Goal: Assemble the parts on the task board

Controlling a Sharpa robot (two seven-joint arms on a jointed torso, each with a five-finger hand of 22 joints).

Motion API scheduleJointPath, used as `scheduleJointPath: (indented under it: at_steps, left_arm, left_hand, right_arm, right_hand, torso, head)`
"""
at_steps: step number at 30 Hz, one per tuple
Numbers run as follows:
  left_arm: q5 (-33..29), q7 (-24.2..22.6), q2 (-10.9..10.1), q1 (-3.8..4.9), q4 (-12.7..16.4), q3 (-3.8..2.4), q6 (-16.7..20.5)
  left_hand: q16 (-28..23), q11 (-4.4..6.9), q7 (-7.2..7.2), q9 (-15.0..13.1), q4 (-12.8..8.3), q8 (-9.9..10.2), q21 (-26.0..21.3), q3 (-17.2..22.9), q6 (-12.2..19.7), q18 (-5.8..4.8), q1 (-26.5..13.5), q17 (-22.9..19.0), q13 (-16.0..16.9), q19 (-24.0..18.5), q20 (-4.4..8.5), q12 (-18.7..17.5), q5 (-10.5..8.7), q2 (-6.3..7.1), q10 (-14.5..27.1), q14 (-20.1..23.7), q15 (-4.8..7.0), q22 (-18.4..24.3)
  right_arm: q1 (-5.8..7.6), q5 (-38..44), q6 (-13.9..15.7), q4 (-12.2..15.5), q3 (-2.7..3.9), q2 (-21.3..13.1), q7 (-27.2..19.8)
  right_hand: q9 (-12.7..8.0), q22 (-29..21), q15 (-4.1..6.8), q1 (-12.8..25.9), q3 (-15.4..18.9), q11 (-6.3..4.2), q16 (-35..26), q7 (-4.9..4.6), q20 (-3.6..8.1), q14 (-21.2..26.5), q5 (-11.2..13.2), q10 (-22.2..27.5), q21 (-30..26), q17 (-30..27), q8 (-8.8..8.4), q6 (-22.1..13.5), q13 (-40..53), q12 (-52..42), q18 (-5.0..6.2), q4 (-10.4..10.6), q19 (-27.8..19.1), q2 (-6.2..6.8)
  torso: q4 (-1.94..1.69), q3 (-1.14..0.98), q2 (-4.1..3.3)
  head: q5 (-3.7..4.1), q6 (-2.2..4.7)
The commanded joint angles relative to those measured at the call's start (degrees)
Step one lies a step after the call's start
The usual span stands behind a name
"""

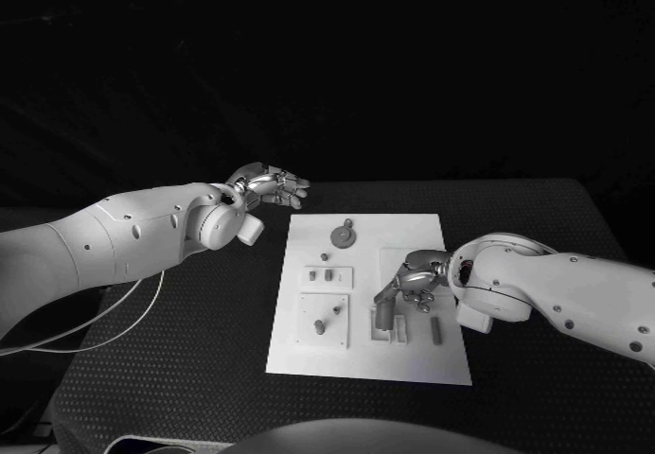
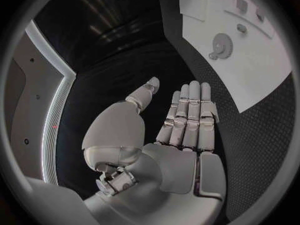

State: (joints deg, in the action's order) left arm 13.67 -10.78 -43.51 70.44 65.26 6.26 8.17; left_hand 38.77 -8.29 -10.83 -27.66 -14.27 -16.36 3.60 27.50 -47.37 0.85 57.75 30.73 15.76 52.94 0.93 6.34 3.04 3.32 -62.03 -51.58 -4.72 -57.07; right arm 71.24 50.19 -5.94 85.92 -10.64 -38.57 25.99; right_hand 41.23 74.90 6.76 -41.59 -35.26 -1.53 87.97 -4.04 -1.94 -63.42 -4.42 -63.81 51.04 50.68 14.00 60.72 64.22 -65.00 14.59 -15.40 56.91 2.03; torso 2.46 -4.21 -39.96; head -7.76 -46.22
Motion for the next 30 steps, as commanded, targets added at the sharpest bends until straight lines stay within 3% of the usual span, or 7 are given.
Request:
scheduleJointPath:
  at_steps: [1, 5, 7, 13, 30]
  left_arm:
    - [-0.3, -0.2, 0.1, 0.06, 0.1, -0.03, -0.8]
    - [-0.3, -0.1, 0.0, 0.07, 0.1, -0.03, -0.7]
    - [-0.3, 0.0, 0.1, 0.07, 0.1, -0.02, -0.7]
    - [-0.3, -0.1, 0.4, 0.07, 0.0, -0.02, -0.9]
    - [-0.3, -0.1, 0.4, 0.07, 0.0, -0.02, -0.9]
  left_hand:
    - [-0.2, -0.11, -0.24, 0.1, 0.3, -0.2, 0.3, 0.0, 0.2, -0.23, -0.6, 0.1, -0.1, -0.1, -0.06, 0.2, 0.07, 0.23, 0.4, -0.2, -0.13, 0.1]
    - [-0.2, -0.11, -0.23, 0.1, 0.3, -0.2, 0.3, 0.0, 0.2, -0.23, -0.5, 0.1, -0.1, -0.1, -0.06, 0.2, 0.07, 0.25, 0.4, -0.2, -0.14, 0.1]
    - [-0.2, -0.11, -0.23, 0.1, 0.3, -0.2, 0.3, 0.0, 0.2, -0.23, -0.5, 0.1, -0.1, -0.1, -0.06, 0.2, 0.07, 0.26, 0.4, -0.2, -0.14, 0.1]
    - [-0.2, -0.12, -0.23, 0.1, 0.3, -0.2, 0.3, 0.0, 0.2, -0.23, -0.5, 0.1, -0.1, -0.1, -0.06, 0.2, 0.07, 0.26, 0.4, -0.2, -0.14, 0.1]
    - [-0.3, -0.13, -0.24, 0.1, 0.4, -0.2, 0.3, 0.0, 0.2, -0.25, -0.6, 0.2, -0.1, -0.2, -0.10, 0.2, 0.06, 0.27, 0.4, -0.2, -0.18, 0.1]
  right_arm:
    - [0.09, -3.1, -5.5, -0.7, -0.05, 0.4, 2.3]
    - [0.47, -3.1, -5.4, -1.8, -0.50, 1.5, 2.6]
    - [1.80, -3.1, -5.2, -3.0, -2.37, 2.9, 2.7]
    - [1.79, -3.0, -5.3, -3.9, -2.51, 3.6, 2.7]
    - [1.37, -2.8, -6.3, -4.2, -2.93, 3.8, 2.9]
  right_hand:
    - [0.0, 1.0, 0.42, -0.8, 0.0, -0.10, 0.2, -0.53, -0.09, -0.1, -0.1, 0.0, 0.2, 0.0, 0.02, 1.0, -0.1, -0.2, 0.41, 0.3, 0.4, -1.20]
    - [0.0, 1.0, 0.42, -0.7, 0.0, -0.10, 0.3, -0.53, -0.09, -0.1, -0.1, 0.0, 0.2, 0.0, 0.03, 1.0, 0.0, -0.2, 0.41, 0.3, 0.3, -1.13]
    - [0.0, 1.0, 0.41, -0.6, 0.0, -0.10, 0.3, -0.53, -0.10, 0.0, -0.1, 0.1, 0.2, 0.0, 0.00, 1.0, 0.0, -0.2, 0.41, 0.4, 0.3, -0.98]
    - [-0.1, 1.0, 0.40, -0.3, 0.1, -0.08, 0.3, -0.56, -0.11, 0.1, -0.1, 0.2, 0.2, 0.0, -0.05, 0.9, 0.0, -0.2, 0.41, 0.6, 0.2, -0.80]
    - [-0.1, 1.1, 0.38, 0.2, 0.1, -0.06, 0.5, -0.57, -0.12, 0.3, -0.1, 0.3, 0.2, 0.1, -0.10, 0.9, 0.1, -0.2, 0.41, 1.1, 0.1, -0.63]
  torso:
    - [0.03, 0.01, -0.01]
    - [0.03, 0.01, -0.01]
    - [0.06, -0.07, 0.01]
    - [-0.25, -0.03, -0.01]
    - [-0.12, -0.05, -0.03]
  head:
    - [0.00, -0.03]
    - [-0.02, -0.05]
    - [-0.14, -0.04]
    - [0.09, -0.10]
    - [0.10, -0.30]
